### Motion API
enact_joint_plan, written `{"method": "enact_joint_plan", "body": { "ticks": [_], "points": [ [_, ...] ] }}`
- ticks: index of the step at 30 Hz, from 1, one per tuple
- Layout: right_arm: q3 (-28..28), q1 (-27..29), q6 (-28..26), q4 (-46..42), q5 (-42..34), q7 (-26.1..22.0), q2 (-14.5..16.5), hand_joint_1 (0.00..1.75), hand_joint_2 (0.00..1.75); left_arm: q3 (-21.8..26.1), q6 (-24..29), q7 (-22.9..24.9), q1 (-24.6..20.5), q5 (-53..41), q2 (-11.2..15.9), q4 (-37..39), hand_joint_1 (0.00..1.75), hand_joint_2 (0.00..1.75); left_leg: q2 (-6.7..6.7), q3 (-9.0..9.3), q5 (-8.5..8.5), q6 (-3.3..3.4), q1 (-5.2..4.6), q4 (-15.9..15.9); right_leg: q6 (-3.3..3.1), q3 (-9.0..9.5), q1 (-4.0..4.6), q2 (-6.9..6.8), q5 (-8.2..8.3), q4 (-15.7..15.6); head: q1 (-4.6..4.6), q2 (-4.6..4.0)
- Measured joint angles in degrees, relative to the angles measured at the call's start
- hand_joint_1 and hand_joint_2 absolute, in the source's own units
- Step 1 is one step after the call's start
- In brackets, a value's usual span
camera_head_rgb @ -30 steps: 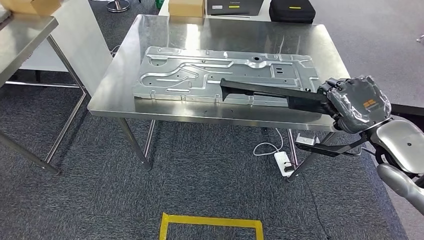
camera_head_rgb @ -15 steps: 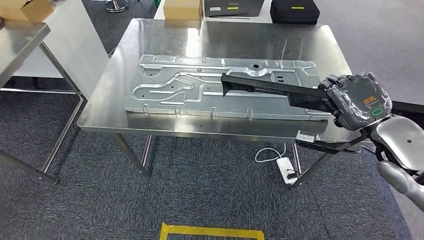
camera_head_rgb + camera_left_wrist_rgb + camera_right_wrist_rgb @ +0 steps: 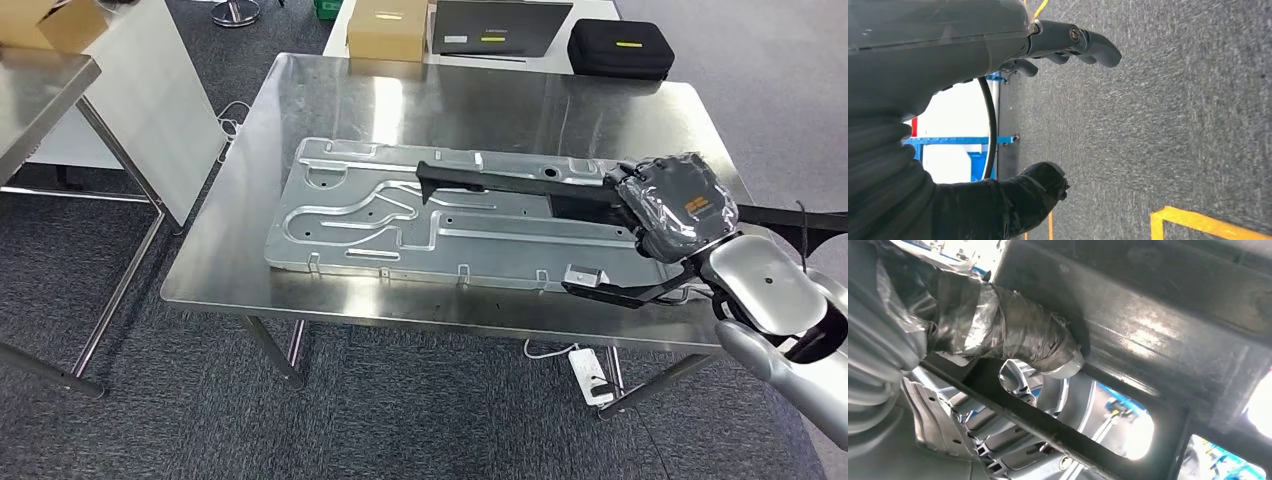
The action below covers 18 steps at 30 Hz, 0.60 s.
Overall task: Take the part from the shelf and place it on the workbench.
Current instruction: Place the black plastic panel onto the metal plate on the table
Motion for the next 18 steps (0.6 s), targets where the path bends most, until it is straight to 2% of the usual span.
{"method": "enact_joint_plan", "body": {
  "ticks": [1,2,3,6,7,8,9,10,11,13,15,16,17,18],
  "points": [
    [0.4,0.0,-0.1,0.3,0.2,0.0,0.3,1.75,1.75,0.0,-0.2,0.0,0.0,0.0,-0.1,-0.2,0.00,1.75,-0.14,1.04,-0.83,0.03,-0.14,0.0,-0.15,-1.84,0.17,0.00,-1.89,0.2,0.00,0.00],
    [0.7,0.0,-0.2,0.7,0.6,-0.1,0.8,1.75,1.75,0.0,-0.4,0.1,0.1,0.0,-0.1,-0.4,0.00,1.75,-0.29,2.20,-1.68,0.04,-0.30,-0.1,-0.45,-2.99,0.38,-0.01,-2.55,-1.0,0.01,0.00],
    [1.0,-0.1,-0.4,1.1,1.0,-0.1,1.4,1.75,1.75,0.1,-0.6,0.2,0.1,0.0,-0.2,-0.7,0.00,1.75,-0.38,3.45,-2.54,0.02,-0.49,-0.1,-0.94,-3.61,0.67,-0.01,-1.35,-3.3,0.01,-0.01],
    [2.3,0.1,-2.0,2.7,2.8,0.8,4.0,1.75,1.75,0.4,-1.2,0.9,0.2,0.0,-0.5,-1.4,0.00,1.75,-0.64,6.44,-5.12,-0.30,-0.89,-0.4,-3.05,-4.11,2.07,0.26,10.93,-11.5,0.02,-0.01],
    [2.6,0.3,-2.6,3.1,3.6,1.3,4.9,1.75,1.75,0.7,-1.3,1.1,0.2,0.0,-0.6,-1.7,0.00,1.75,-0.70,7.28,-5.76,-0.52,-0.99,-0.4,-3.52,-3.92,2.39,0.42,13.59,-12.7,0.04,-0.01],
    [2.9,0.4,-3.1,3.4,4.4,2.0,5.9,1.75,1.75,0.9,-1.4,1.5,0.2,0.0,-0.7,-2.0,0.00,1.75,-0.74,7.93,-6.00,-0.81,-1.11,-0.1,-3.77,-3.55,2.53,0.59,14.01,-13.0,0.05,-0.01],
    [3.1,0.4,-3.6,3.6,5.3,2.6,6.8,1.75,1.75,1.2,-1.4,1.9,0.1,0.0,-0.6,-2.3,0.00,1.75,-0.70,8.13,-6.06,-1.03,-1.19,0.3,-3.99,-2.81,2.39,0.66,13.67,-13.3,0.11,-0.01],
    [3.2,0.5,-4.1,3.9,6.1,3.2,7.8,1.75,1.75,1.4,-1.4,2.3,0.1,0.0,-0.5,-2.5,0.00,1.75,-0.60,7.96,-5.83,-1.29,-1.18,1.5,-4.21,-2.06,2.26,0.65,13.40,-13.6,0.11,-0.01],
    [3.3,0.6,-4.6,4.2,6.9,3.7,8.8,1.75,1.75,1.6,-1.4,2.8,0.0,0.0,-0.4,-2.7,0.00,1.75,-0.49,6.91,-5.66,-1.58,-1.13,3.4,-4.52,-1.35,2.13,0.66,13.08,-13.8,0.07,0.00],
    [3.6,1.3,-5.2,5.0,7.8,4.4,10.7,1.75,1.75,1.9,-1.1,3.4,-0.2,0.0,-0.3,-2.8,0.00,1.75,-0.28,3.01,-6.87,-2.24,-0.94,9.4,-5.03,-0.07,1.98,0.58,12.15,-14.1,-0.02,-0.01],
    [3.8,2.5,-5.4,5.7,8.2,4.6,11.8,1.75,1.75,2.2,-0.7,3.8,-0.2,0.0,-0.3,-2.8,0.00,1.75,-0.13,-1.73,-9.91,-2.78,-0.73,14.4,-5.19,1.24,1.84,0.49,10.88,-14.1,-0.06,-0.01],
    [3.9,3.2,-5.4,6.0,8.2,4.7,12.2,1.75,1.75,2.4,-0.7,3.9,-0.1,0.0,-0.3,-2.8,0.00,1.75,-0.02,-3.47,-11.11,-2.96,-0.60,15.1,-5.13,2.09,1.78,0.51,10.15,-14.1,-0.07,-0.01],
    [3.9,3.7,-5.5,6.3,8.3,4.7,12.5,1.75,1.75,2.6,-0.6,4.0,0.0,0.0,-0.3,-2.8,0.00,1.75,0.06,-4.51,-11.27,-3.07,-0.49,14.3,-5.01,3.03,1.72,0.59,9.41,-14.1,-0.07,-0.01],
    [3.9,4.2,-5.5,6.5,8.3,4.8,12.7,1.75,1.75,2.8,-0.5,3.9,0.1,0.0,-0.3,-2.8,0.00,1.75,0.13,-4.92,-9.94,-3.09,-0.42,12.1,-4.85,4.09,1.68,0.64,8.61,-14.0,-0.07,-0.01]
  ]
}}
